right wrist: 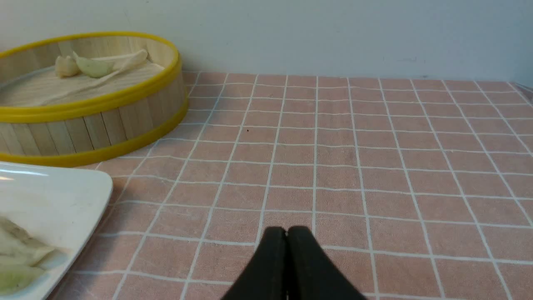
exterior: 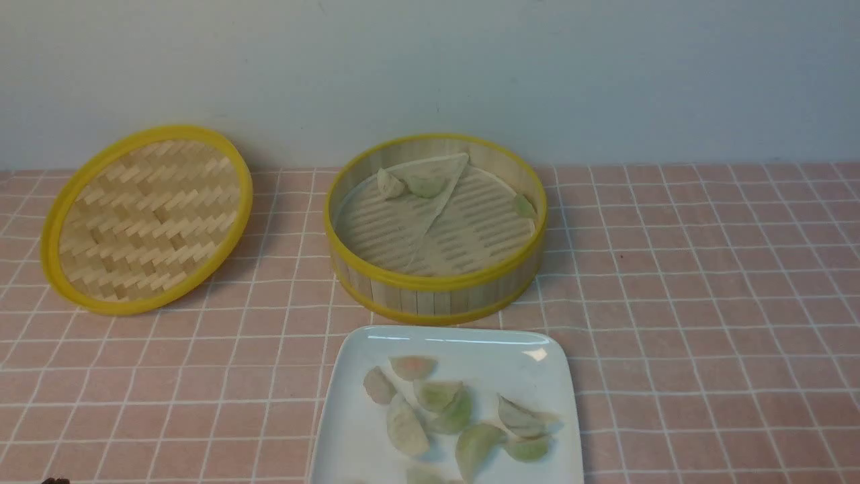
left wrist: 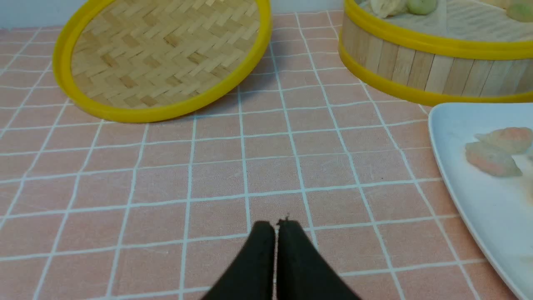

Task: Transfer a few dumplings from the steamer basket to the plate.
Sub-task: Use the right arm to grab a dumpling from inside the steamer

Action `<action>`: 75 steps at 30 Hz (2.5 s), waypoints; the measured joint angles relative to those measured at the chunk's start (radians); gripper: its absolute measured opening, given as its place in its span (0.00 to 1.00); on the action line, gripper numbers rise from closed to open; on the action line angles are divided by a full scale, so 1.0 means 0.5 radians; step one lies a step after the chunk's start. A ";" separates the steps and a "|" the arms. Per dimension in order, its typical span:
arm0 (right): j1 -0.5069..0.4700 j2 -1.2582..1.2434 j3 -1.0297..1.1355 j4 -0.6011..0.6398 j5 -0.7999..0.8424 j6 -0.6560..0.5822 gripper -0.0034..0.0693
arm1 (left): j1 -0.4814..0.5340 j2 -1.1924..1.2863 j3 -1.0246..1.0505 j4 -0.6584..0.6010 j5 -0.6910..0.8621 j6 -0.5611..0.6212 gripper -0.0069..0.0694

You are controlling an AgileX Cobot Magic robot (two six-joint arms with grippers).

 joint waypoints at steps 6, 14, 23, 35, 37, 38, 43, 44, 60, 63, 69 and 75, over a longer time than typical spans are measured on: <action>0.000 0.000 0.000 0.000 0.000 0.000 0.03 | 0.000 0.000 0.000 0.000 0.000 0.000 0.08; 0.000 0.000 0.000 0.000 0.000 0.000 0.03 | 0.000 0.000 0.000 0.000 0.000 0.000 0.08; 0.000 0.000 0.000 0.003 0.000 0.000 0.03 | 0.000 0.000 0.000 0.000 0.000 0.000 0.08; 0.003 0.000 0.011 1.308 -0.831 0.363 0.03 | 0.000 0.000 0.000 0.000 0.000 0.000 0.08; 0.003 0.000 0.011 1.396 -0.894 0.361 0.03 | 0.000 0.000 0.000 0.000 0.000 0.000 0.08; 0.003 0.000 0.011 1.443 -0.945 0.361 0.03 | 0.000 0.000 0.000 0.000 0.000 0.000 0.08; 0.029 0.015 -0.132 1.431 -0.735 0.290 0.03 | 0.000 0.000 0.000 0.000 0.000 0.000 0.08; 0.038 0.073 -0.266 1.364 -0.607 0.222 0.03 | 0.000 0.000 0.000 0.000 0.000 0.000 0.08; 0.182 2.405 -2.118 0.470 1.300 -0.202 0.03 | 0.000 0.000 0.000 0.000 0.000 0.000 0.08; 0.353 2.713 -2.426 0.339 1.346 -0.117 0.03 | 0.000 0.000 0.000 0.000 0.000 0.000 0.08; 0.656 3.195 -2.984 0.046 1.566 0.149 0.03 | 0.000 0.000 0.000 0.000 0.000 0.000 0.08; 0.830 3.743 -3.606 -0.146 1.718 0.331 0.05 | 0.000 0.000 0.000 0.000 0.000 0.000 0.08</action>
